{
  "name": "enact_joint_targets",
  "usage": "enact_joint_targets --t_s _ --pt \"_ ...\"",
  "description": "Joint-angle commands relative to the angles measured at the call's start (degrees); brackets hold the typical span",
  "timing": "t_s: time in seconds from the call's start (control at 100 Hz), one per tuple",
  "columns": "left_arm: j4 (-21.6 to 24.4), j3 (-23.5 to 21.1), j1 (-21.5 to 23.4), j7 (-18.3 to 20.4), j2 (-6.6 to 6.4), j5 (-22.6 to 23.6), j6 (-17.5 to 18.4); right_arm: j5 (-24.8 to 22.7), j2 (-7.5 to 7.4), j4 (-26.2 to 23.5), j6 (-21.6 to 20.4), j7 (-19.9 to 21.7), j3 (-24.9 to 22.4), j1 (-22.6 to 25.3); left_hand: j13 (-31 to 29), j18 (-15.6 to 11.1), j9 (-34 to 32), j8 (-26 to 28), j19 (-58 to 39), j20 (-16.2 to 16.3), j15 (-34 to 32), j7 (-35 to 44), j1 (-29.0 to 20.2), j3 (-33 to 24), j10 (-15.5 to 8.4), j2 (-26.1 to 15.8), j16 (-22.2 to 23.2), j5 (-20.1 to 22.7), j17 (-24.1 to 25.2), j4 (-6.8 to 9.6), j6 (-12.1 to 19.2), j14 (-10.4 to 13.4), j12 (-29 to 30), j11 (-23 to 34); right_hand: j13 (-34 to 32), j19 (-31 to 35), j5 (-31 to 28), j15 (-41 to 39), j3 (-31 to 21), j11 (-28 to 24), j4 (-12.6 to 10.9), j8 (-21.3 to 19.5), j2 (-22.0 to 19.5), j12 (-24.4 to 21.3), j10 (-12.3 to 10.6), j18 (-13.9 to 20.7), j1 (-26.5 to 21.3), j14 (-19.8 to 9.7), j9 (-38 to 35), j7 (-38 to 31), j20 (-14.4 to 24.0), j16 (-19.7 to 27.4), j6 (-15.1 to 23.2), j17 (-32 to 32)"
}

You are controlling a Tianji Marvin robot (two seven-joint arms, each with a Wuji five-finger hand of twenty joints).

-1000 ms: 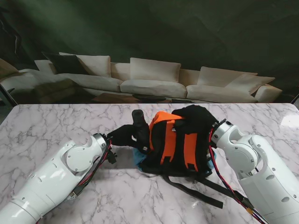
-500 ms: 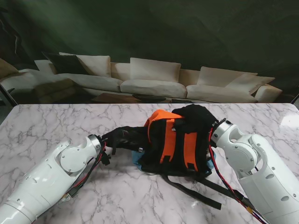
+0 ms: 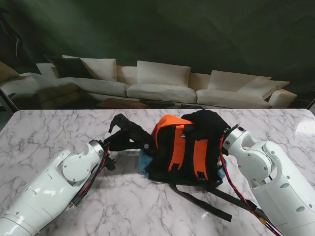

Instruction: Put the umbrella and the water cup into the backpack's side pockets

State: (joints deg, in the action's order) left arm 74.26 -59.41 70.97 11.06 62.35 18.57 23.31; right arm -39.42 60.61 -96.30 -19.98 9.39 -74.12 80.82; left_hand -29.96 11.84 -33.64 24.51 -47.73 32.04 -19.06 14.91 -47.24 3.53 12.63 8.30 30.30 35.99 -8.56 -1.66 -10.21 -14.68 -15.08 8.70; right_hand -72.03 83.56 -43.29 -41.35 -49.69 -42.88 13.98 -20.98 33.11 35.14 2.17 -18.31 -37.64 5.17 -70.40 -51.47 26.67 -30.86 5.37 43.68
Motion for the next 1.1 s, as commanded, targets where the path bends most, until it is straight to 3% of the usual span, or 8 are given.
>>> enact_joint_targets --t_s 0.0,0.07,0.2,0.53,0.84,1.09 --pt "0.92 0.05 -0.55 0.74 0.23 0.06 -0.31 -0.2 -0.07 0.68 0.16 0.45 0.28 0.36 -0.16 0.87 -0.04 3.68 -1.89 0.9 -0.18 5.77 -5.33 -2.01 -0.02 -8.27 0.7 6.03 0.46 -0.03 5.0 -0.84 -0.64 -0.32 -2.81 0.14 -4.6 -0.48 -5.52 -2.37 -3.08 -1.41 -4.52 -0.04 -3.25 0.12 -6.51 0.22 -1.61 -4.71 -0.42 -0.79 10.72 -0.39" --pt "1.16 0.29 -0.8 0.26 0.29 0.79 -0.4 -0.19 -0.09 0.72 0.15 0.53 0.36 0.29 -0.03 0.88 -0.27 8.09 -1.93 1.02 -0.26 10.16 -7.83 -2.02 -0.26 -8.12 0.85 8.16 0.59 -0.08 5.2 -0.8 -0.95 0.02 -2.78 0.14 -4.58 -0.46 -5.55 -2.36 -3.09 -1.4 -4.52 -0.04 -3.23 0.12 -6.55 0.26 -1.58 -4.71 -0.42 -0.78 10.67 -0.39" --pt "1.6 0.59 -1.29 -0.27 0.31 1.97 -0.25 -0.17 -0.08 0.74 0.15 0.51 0.4 0.31 0.26 1.02 -0.34 11.61 -1.86 1.1 -0.15 15.76 -11.61 -2.26 -0.86 -7.5 0.83 10.13 0.9 0.17 5.3 -0.53 -1.23 0.34 -2.79 0.14 -4.55 -0.47 -5.52 -2.39 -3.07 -1.38 -4.52 -0.03 -3.23 0.12 -6.53 0.24 -1.62 -4.69 -0.42 -0.78 10.69 -0.39" --pt "3.73 1.47 -3.44 2.69 -0.57 4.47 -0.94 -0.05 -0.02 0.73 0.26 0.29 0.51 0.42 0.64 0.84 -0.01 12.52 -1.74 1.12 0.37 20.31 -13.05 -2.44 -1.53 -5.94 0.58 11.58 0.84 0.58 4.31 -0.24 -1.23 0.32 -2.77 0.14 -4.55 -0.44 -5.53 -2.38 -3.1 -1.39 -4.55 -0.06 -3.12 0.12 -6.56 0.29 -1.6 -4.74 -0.42 -0.77 10.71 -0.39" --pt "-0.72 7.27 -7.76 5.12 -0.72 4.92 -2.63 -0.01 -0.02 0.65 0.49 0.31 0.62 0.58 0.68 0.82 -0.17 12.33 -1.54 1.07 0.67 20.94 -13.44 -2.65 -1.66 -5.43 0.41 12.17 0.77 0.74 3.58 -0.14 -1.16 0.15 -2.78 0.11 -4.56 -0.38 -5.47 -2.38 -3.07 -1.36 -4.61 -0.06 -3.22 0.11 -6.59 0.25 -1.55 -4.71 -0.43 -0.74 10.74 -0.42" --pt "1.53 5.03 -6.18 5.58 -1.4 7.97 -3.19 -0.15 -0.06 0.17 0.33 0.42 -0.06 1.01 0.42 0.75 -0.65 13.27 -1.54 1.07 0.51 22.49 -13.9 -2.96 -1.7 -4.99 0.45 12.53 0.54 1.09 2.37 -0.06 -1.38 0.58 -2.8 0.11 -4.56 -0.37 -5.44 -2.37 -3.09 -1.38 -4.59 -0.07 -3.27 0.1 -6.59 0.26 -1.57 -4.71 -0.42 -0.75 10.75 -0.42"
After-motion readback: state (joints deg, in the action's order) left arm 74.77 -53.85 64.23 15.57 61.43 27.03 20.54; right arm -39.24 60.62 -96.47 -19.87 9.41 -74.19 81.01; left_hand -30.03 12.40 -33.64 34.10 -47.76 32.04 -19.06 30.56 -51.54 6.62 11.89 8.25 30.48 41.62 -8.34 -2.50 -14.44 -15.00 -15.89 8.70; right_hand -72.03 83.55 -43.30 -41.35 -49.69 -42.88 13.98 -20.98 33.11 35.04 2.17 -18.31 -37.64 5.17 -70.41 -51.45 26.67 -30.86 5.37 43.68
